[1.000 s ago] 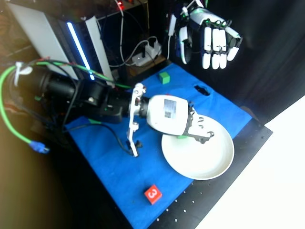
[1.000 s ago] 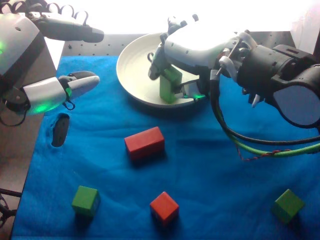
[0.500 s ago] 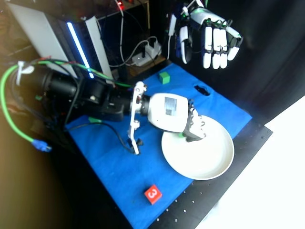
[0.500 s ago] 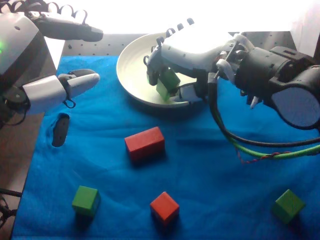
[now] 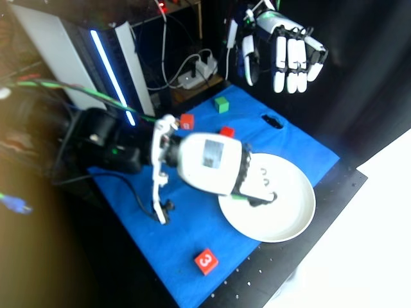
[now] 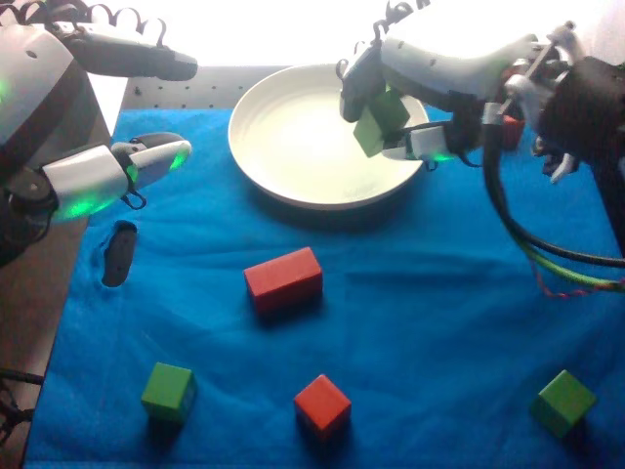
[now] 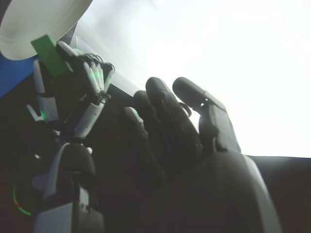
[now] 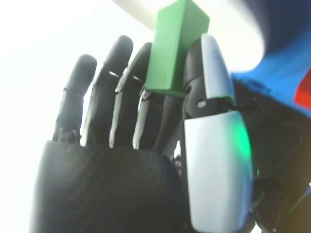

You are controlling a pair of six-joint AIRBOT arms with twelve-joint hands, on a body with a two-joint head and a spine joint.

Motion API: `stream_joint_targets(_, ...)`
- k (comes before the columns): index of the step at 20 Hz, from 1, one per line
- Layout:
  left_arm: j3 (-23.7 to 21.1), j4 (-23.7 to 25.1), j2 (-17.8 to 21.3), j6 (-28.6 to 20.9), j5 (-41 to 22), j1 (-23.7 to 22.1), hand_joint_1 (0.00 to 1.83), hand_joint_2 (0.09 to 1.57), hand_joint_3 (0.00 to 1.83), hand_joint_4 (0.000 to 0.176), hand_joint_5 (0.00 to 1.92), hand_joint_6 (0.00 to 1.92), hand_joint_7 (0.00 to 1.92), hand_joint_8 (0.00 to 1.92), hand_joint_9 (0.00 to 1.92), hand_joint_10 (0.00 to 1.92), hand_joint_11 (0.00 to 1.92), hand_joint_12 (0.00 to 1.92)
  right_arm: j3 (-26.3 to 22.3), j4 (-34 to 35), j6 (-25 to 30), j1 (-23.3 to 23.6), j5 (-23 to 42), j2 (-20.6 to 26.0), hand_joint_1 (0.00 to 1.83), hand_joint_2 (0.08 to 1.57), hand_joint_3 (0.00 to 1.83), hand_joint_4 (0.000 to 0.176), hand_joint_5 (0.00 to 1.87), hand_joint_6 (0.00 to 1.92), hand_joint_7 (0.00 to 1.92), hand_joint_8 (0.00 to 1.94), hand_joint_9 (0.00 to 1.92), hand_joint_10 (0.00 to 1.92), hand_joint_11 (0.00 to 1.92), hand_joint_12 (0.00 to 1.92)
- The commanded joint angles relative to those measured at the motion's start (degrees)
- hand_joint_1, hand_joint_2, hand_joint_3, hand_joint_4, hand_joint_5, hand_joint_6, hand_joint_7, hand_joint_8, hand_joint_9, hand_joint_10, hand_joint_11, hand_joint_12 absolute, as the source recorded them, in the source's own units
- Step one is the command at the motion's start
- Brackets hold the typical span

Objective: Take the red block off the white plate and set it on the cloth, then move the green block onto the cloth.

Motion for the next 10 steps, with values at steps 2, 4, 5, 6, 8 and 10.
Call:
stream_joint_targets(2,-0.1,0.9,0.3,0.0,-7.3,-0.3,0.80,1.14,0.00,0.000,0.81,0.01,0.74,0.01,0.66,0.06,0.00,1.42,-2.1,-1.2,-0.1,0.8,-11.1,3.3,1.37,1.16,0.00,0.000,0.89,1.05,0.91,1.17,0.77,1.43,0.49,1.73)
stream_joint_targets(4,-0.6,0.4,0.9,0.0,-8.2,0.5,0.84,1.14,0.00,0.000,0.82,0.01,0.77,0.03,0.64,0.21,0.08,1.36,-5.0,-2.2,0.3,-0.6,-13.7,5.9,1.37,1.16,0.00,0.000,0.89,1.17,0.94,1.10,0.73,1.38,0.40,1.70)
stream_joint_targets(5,-1.0,0.1,1.3,0.0,-8.8,1.0,0.85,1.15,0.00,0.000,0.82,0.00,0.76,0.04,0.57,0.37,0.07,1.34,-5.8,-3.3,2.5,-1.7,-15.9,6.9,1.36,1.17,0.00,0.000,0.89,1.20,0.91,1.14,0.70,1.40,0.33,1.75)
stream_joint_targets(6,-1.2,-0.1,1.6,0.0,-9.1,1.2,0.88,1.14,0.00,0.000,0.82,0.00,0.76,0.04,0.52,0.45,0.05,1.31,-7.2,-3.5,4.8,-3.5,-18.8,8.4,1.36,1.17,0.00,0.000,0.88,1.19,0.90,1.18,0.71,1.39,0.38,1.78)
stream_joint_targets(8,-1.2,-0.1,1.6,0.0,-9.2,1.2,0.87,1.14,0.00,0.000,0.81,0.00,0.74,0.03,0.47,0.45,0.00,1.28,-9.1,-3.5,5.4,-5.5,-21.5,10.3,1.37,1.15,0.00,0.000,0.88,1.14,0.96,1.13,0.78,1.35,0.59,1.73)
stream_joint_targets(10,-1.5,-0.2,1.7,0.0,-9.9,1.7,0.87,1.14,0.00,0.000,0.80,0.00,0.74,0.03,0.45,0.43,0.00,1.22,-11.2,-3.5,6.4,-7.8,-24.7,12.4,1.38,1.13,0.00,0.000,0.87,1.13,1.02,1.02,0.88,1.26,0.79,1.62)
